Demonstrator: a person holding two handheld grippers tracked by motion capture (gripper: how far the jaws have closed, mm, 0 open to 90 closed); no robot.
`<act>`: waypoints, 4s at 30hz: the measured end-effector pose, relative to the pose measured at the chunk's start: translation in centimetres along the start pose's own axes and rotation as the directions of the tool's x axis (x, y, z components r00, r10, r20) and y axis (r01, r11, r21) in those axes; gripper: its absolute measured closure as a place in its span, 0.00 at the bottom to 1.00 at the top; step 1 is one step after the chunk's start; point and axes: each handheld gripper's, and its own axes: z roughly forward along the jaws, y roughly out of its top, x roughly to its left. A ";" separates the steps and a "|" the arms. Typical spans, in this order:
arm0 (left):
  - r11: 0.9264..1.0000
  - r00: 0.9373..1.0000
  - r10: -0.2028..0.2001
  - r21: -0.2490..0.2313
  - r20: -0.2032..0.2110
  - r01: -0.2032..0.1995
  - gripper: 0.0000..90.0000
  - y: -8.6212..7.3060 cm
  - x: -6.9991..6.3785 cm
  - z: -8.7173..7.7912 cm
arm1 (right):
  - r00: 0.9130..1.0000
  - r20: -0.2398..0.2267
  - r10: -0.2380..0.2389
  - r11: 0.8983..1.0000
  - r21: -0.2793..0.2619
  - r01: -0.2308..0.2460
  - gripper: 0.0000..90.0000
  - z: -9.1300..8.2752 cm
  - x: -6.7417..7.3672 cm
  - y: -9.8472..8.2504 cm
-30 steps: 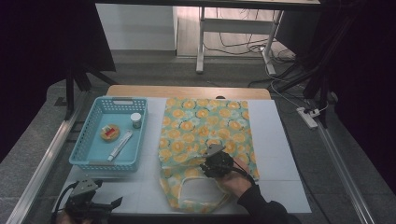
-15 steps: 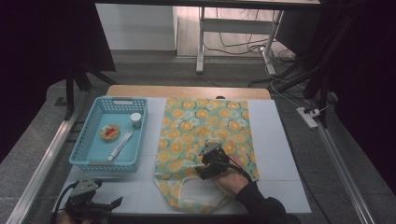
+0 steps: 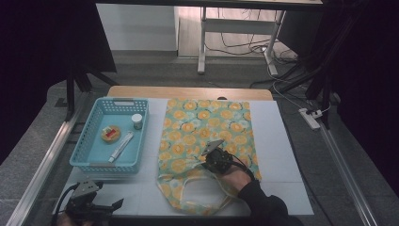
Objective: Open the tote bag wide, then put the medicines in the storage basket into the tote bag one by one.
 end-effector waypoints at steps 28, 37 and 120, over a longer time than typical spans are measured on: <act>1.000 1.000 -0.007 -0.004 0.005 0.007 0.02 0.0 0.1 0.0 | 1.000 -0.002 0.031 0.972 -0.235 -0.030 1.00 -8.9 -5.0 7.4; 1.000 1.000 -0.010 -0.006 0.007 0.010 0.02 0.0 0.2 -0.1 | 1.000 0.021 0.004 0.966 -0.257 0.001 1.00 -10.5 -5.4 9.3; 0.996 0.999 -0.031 -0.085 0.029 0.033 0.00 2.5 1.1 -1.7 | 0.999 -0.039 0.031 0.927 -0.371 -0.043 1.00 -11.7 -6.2 12.0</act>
